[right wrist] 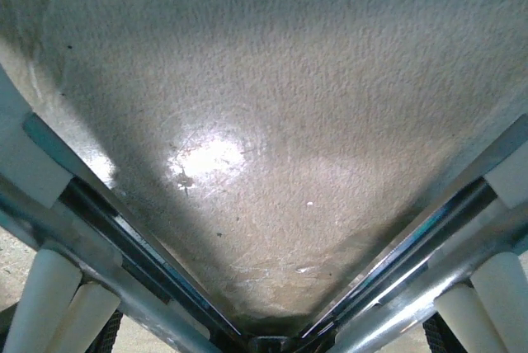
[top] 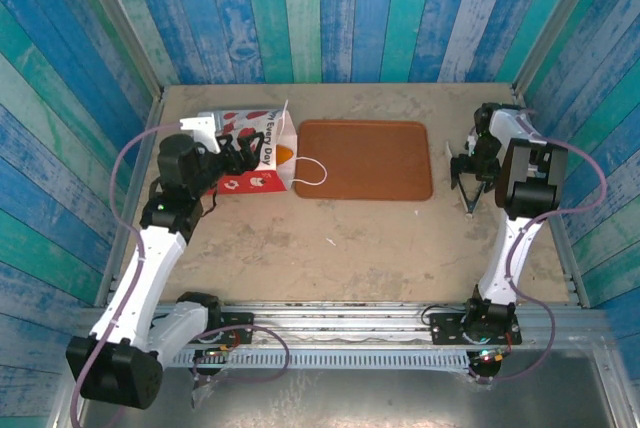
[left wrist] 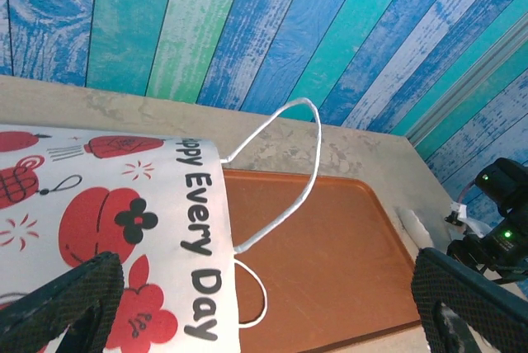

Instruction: Take the fake bread out of the paper bag

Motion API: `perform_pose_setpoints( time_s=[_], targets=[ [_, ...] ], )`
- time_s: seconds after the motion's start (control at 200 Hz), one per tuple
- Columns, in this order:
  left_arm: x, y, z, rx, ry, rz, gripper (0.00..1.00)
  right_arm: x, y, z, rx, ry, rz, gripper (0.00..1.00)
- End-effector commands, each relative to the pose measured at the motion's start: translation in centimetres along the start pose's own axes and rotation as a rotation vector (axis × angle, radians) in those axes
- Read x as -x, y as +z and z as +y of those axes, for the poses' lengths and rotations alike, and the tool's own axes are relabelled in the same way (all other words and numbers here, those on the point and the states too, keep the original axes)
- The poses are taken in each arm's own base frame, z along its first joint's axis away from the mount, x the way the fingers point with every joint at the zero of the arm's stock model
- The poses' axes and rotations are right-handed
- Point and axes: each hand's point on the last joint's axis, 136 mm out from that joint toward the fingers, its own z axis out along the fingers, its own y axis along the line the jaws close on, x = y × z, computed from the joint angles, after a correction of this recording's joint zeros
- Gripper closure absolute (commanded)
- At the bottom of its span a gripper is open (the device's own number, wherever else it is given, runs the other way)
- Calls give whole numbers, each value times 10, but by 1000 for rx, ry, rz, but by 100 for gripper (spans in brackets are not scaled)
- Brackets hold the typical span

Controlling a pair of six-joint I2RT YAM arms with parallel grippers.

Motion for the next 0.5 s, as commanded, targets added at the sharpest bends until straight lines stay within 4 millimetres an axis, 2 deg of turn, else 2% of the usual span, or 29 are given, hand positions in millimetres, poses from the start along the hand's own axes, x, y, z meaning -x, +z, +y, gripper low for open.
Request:
perform_pose_setpoints(
  time_s=[0.0,0.376,0.496],
  targets=[
    [6,-10,-4,-2,-9,-40,6,7,36,4,28,-21,18,10],
    [8,-18,-7,-8,-37,-58,6,13,45,3,-28,-7,-42,16],
    [9,-18,-7,-11,-42,-60,6,15,42,5,-19,-3,-58,13]
  ],
)
